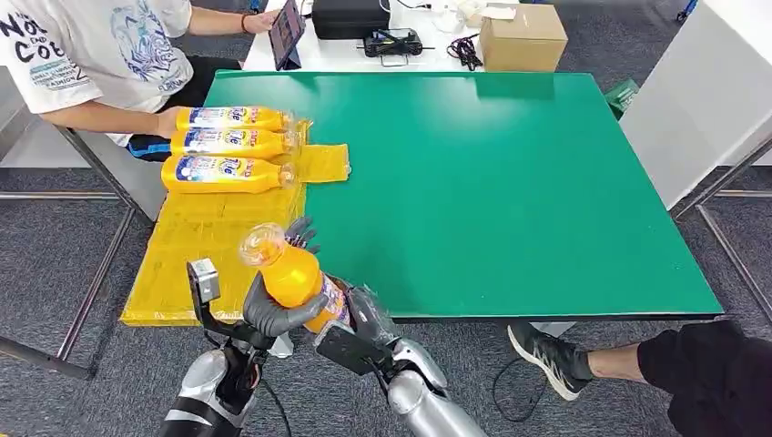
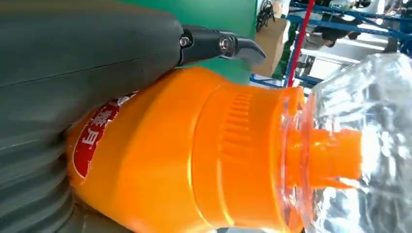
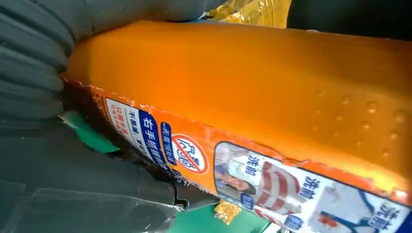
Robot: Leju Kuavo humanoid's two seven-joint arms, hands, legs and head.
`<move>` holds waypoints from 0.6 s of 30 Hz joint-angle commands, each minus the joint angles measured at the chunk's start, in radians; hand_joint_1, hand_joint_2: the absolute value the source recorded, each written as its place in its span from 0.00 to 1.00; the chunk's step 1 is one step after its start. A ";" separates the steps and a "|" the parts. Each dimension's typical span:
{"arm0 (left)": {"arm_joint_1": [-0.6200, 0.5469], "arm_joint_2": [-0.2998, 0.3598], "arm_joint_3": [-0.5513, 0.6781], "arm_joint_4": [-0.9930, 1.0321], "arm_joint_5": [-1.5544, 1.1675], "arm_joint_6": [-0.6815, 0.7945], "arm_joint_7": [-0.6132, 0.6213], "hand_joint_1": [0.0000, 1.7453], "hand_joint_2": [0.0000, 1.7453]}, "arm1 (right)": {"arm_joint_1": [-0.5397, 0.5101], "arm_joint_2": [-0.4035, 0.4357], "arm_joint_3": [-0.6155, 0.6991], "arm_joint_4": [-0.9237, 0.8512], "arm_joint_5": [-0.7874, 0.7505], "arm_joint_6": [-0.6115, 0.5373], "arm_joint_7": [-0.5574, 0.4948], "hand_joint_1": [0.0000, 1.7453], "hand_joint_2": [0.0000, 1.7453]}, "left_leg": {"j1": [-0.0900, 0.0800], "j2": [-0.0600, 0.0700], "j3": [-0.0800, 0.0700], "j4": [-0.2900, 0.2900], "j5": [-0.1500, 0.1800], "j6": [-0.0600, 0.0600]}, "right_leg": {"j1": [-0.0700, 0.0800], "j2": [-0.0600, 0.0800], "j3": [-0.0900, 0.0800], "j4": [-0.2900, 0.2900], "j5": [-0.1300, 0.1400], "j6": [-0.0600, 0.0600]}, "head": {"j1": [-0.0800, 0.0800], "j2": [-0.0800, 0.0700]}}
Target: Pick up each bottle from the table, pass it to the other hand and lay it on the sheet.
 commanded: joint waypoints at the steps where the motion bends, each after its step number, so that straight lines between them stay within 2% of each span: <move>1: -0.068 0.019 -0.070 0.079 -0.008 -0.006 0.010 0.00 1.00 | -0.048 0.001 0.082 0.115 0.006 0.010 0.002 1.00 1.00 | 0.000 -0.001 0.003 -0.001 -0.001 -0.001 | 0.001 -0.001 0.004 -0.001 -0.001 -0.001 | 0.000 0.000; 4: -0.068 0.019 -0.070 0.079 -0.008 -0.006 0.010 0.00 1.00 | -0.048 0.001 0.082 0.115 0.006 0.010 0.002 1.00 1.00 | 0.001 0.000 0.007 -0.001 -0.003 -0.001 | 0.001 -0.001 0.007 -0.001 -0.003 -0.002 | 0.000 0.000; 8: -0.068 0.019 -0.070 0.079 -0.008 -0.006 0.010 0.00 1.00 | -0.048 0.001 0.082 0.115 0.006 0.010 0.002 1.00 1.00 | 0.000 -0.001 0.004 -0.001 -0.001 -0.001 | 0.001 -0.001 0.005 -0.001 -0.002 -0.002 | 0.000 0.000; 9: -0.068 0.019 -0.070 0.079 -0.008 -0.006 0.010 0.00 1.00 | -0.048 0.001 0.082 0.115 0.006 0.010 0.002 1.00 1.00 | 0.001 0.000 0.011 -0.001 -0.004 -0.002 | 0.002 0.000 0.011 -0.001 -0.004 -0.003 | 0.000 0.000; 12: -0.071 0.021 -0.073 0.078 -0.018 -0.009 0.007 0.00 1.00 | -0.051 -0.001 0.084 0.118 0.005 0.010 0.004 1.00 1.00 | 0.001 -0.001 0.004 0.000 -0.001 -0.001 | 0.001 -0.001 0.004 -0.001 -0.001 -0.001 | 0.000 0.000; 13: -0.072 0.022 -0.073 0.079 -0.019 -0.011 0.006 0.02 1.00 | -0.053 -0.001 0.085 0.120 0.005 0.010 0.004 1.00 1.00 | 0.001 -0.001 0.006 -0.001 -0.002 -0.001 | 0.001 -0.001 0.006 -0.001 -0.002 -0.002 | 0.000 0.000; 14: -0.073 0.021 -0.070 0.079 -0.017 -0.012 0.003 0.75 1.00 | -0.054 -0.001 0.086 0.122 0.004 0.011 0.005 1.00 1.00 | 0.000 -0.001 0.003 -0.001 -0.001 -0.001 | 0.001 -0.001 0.003 0.000 -0.001 -0.001 | 0.000 0.000; 15: -0.072 0.016 -0.060 0.077 0.000 -0.024 -0.004 1.00 1.00 | -0.056 -0.001 0.088 0.126 0.004 0.011 0.006 1.00 1.00 | 0.001 0.000 0.006 -0.001 -0.002 -0.001 | 0.001 -0.001 0.006 0.000 -0.002 -0.002 | 0.000 0.000; 18: -0.066 0.007 -0.040 0.058 0.023 -0.035 -0.013 1.00 1.00 | -0.058 0.000 0.091 0.134 0.002 0.011 0.008 0.97 1.00 | 0.001 0.000 0.006 0.000 -0.002 -0.001 | 0.001 -0.001 0.006 0.000 -0.003 -0.002 | 0.000 0.000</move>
